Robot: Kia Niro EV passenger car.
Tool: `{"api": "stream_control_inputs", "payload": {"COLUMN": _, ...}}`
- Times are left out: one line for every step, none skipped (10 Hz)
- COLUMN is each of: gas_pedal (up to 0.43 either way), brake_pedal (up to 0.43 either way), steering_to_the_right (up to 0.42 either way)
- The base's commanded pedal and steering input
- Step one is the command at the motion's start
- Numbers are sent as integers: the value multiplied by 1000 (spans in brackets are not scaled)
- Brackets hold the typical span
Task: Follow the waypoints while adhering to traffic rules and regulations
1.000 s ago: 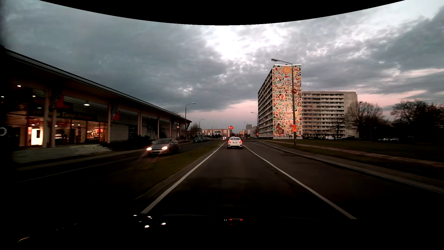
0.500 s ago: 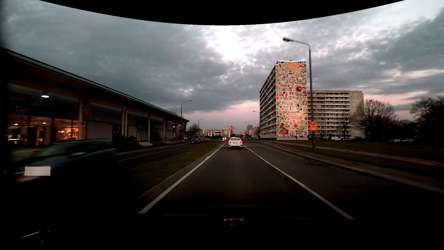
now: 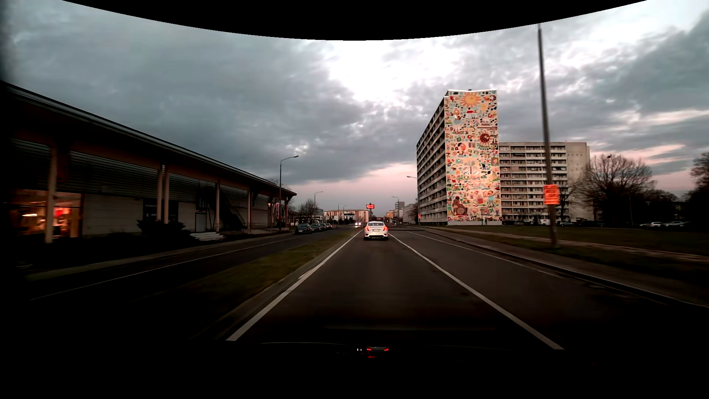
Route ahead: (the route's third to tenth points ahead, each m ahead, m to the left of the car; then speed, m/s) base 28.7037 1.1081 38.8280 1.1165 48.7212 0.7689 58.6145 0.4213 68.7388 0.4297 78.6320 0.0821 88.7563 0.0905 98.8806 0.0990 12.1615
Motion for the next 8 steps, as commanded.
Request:
{"api": "stream_control_inputs", "payload": {"gas_pedal": 59, "brake_pedal": 0, "steering_to_the_right": -3}}
{"api": "stream_control_inputs", "payload": {"gas_pedal": 59, "brake_pedal": 0, "steering_to_the_right": -3}}
{"api": "stream_control_inputs", "payload": {"gas_pedal": 59, "brake_pedal": 0, "steering_to_the_right": -3}}
{"api": "stream_control_inputs", "payload": {"gas_pedal": 59, "brake_pedal": 0, "steering_to_the_right": -3}}
{"api": "stream_control_inputs", "payload": {"gas_pedal": 59, "brake_pedal": 0, "steering_to_the_right": -3}}
{"api": "stream_control_inputs", "payload": {"gas_pedal": 59, "brake_pedal": 0, "steering_to_the_right": -3}}
{"api": "stream_control_inputs", "payload": {"gas_pedal": 59, "brake_pedal": 0, "steering_to_the_right": -3}}
{"api": "stream_control_inputs", "payload": {"gas_pedal": 59, "brake_pedal": 0, "steering_to_the_right": -3}}
